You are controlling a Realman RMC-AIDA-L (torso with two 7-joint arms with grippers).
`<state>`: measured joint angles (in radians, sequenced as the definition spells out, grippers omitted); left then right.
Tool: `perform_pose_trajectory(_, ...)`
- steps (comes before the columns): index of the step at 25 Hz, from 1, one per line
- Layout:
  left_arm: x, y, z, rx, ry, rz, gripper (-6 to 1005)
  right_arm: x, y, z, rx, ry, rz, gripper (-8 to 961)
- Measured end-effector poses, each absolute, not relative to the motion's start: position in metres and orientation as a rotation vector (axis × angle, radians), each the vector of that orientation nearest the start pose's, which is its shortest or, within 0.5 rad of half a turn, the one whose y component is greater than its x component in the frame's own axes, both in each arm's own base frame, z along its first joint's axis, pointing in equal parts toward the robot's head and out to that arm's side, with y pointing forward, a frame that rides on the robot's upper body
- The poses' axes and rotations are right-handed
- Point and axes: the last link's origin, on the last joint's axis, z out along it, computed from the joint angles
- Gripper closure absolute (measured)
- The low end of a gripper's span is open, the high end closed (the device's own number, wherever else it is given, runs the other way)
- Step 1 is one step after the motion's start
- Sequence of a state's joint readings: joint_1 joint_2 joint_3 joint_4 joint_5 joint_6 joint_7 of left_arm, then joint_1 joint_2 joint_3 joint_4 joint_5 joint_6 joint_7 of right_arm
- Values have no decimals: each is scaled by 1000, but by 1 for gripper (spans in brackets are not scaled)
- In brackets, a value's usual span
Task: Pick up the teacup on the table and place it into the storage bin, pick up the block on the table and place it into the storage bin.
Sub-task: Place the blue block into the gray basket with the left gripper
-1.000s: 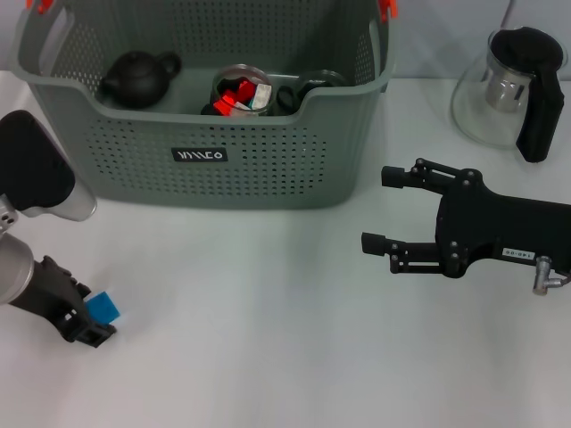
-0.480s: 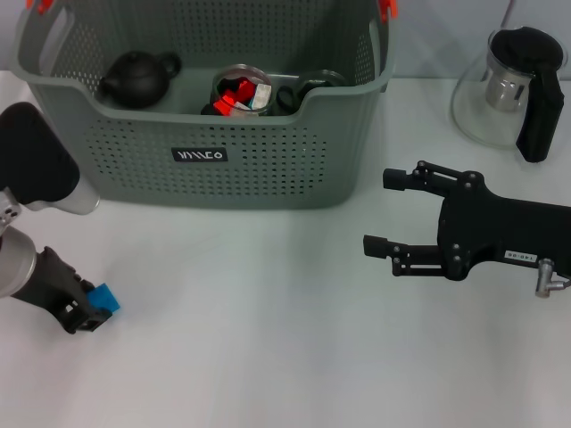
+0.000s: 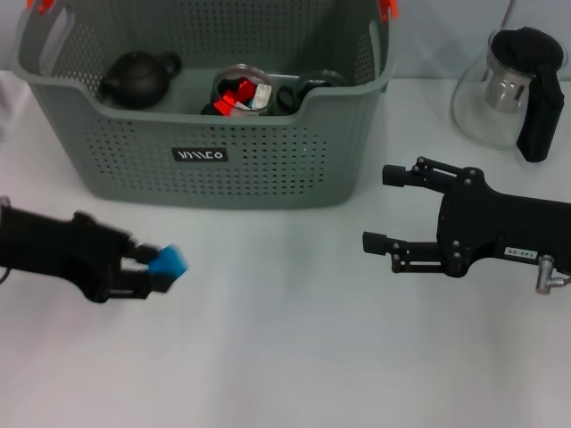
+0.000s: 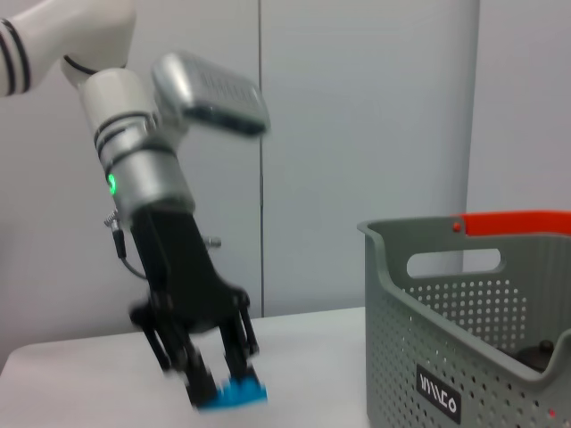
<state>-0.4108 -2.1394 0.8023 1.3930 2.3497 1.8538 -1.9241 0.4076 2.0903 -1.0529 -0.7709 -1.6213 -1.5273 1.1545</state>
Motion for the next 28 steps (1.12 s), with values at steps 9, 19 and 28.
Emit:
perform_pose_trajectory(9,-241,308,87,-2661,-837,-1141,601,228,314,-11,-2722,174,859,31)
perform_pose_trajectory(19,-168,425,116,-2520,-951,-736,601,227,316,-8,-2724,189,865,31)
perform_pose_trajectory(28,-125,472,45,-2480,-809,-82,597,221,319,-8,-2728,167,875,29)
